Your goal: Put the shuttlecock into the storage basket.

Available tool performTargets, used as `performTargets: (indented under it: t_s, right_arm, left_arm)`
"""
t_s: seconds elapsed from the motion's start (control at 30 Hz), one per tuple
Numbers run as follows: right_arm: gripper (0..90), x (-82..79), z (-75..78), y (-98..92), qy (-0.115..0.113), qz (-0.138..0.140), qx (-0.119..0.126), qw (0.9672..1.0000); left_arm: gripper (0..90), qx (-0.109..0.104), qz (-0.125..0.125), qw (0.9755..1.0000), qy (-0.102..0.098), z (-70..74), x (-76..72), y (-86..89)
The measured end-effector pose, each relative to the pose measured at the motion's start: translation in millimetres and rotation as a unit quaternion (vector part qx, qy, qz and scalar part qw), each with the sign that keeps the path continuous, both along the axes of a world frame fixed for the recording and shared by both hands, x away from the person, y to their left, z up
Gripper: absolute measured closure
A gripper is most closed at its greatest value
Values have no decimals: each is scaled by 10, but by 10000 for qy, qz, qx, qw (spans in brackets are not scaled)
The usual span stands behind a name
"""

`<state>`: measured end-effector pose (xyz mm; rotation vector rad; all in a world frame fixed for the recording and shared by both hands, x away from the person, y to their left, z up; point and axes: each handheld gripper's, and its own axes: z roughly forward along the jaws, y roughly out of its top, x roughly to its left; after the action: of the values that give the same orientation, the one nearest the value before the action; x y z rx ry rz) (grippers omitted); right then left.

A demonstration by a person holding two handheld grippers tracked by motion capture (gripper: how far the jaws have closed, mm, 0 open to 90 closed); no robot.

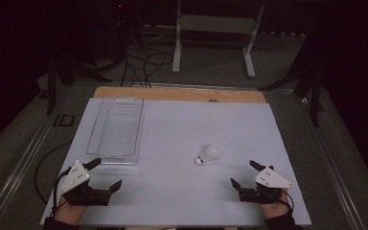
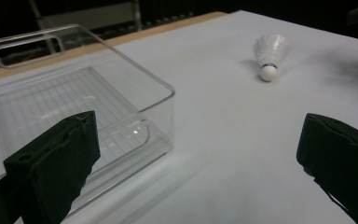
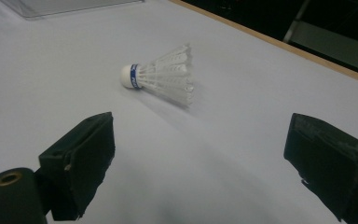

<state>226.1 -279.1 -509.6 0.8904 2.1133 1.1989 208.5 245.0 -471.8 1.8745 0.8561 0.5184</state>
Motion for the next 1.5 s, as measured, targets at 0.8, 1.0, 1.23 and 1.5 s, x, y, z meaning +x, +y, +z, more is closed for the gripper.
performTargets:
  t_s: [0.8, 1.0, 1.23, 1.5]
  right_arm:
    - [87, -6, 8, 7, -17, 52, 30, 10000]
    - [87, -9, 8, 17, -11, 66, 15, 10000]
    - [87, -6, 3, 26, 9, 93, -18, 10000]
    - [87, -6, -1, 32, 32, 108, -25, 9999]
  left_arm:
    - [0, 836, -392, 9920, 858, 158, 164, -188]
    - [0, 1094, -539, 9868, 1064, 141, 176, -224]
    - [0, 1492, -674, 9757, 1457, 91, 233, -264]
    - [0, 1872, -816, 9637, 1719, 42, 260, -338]
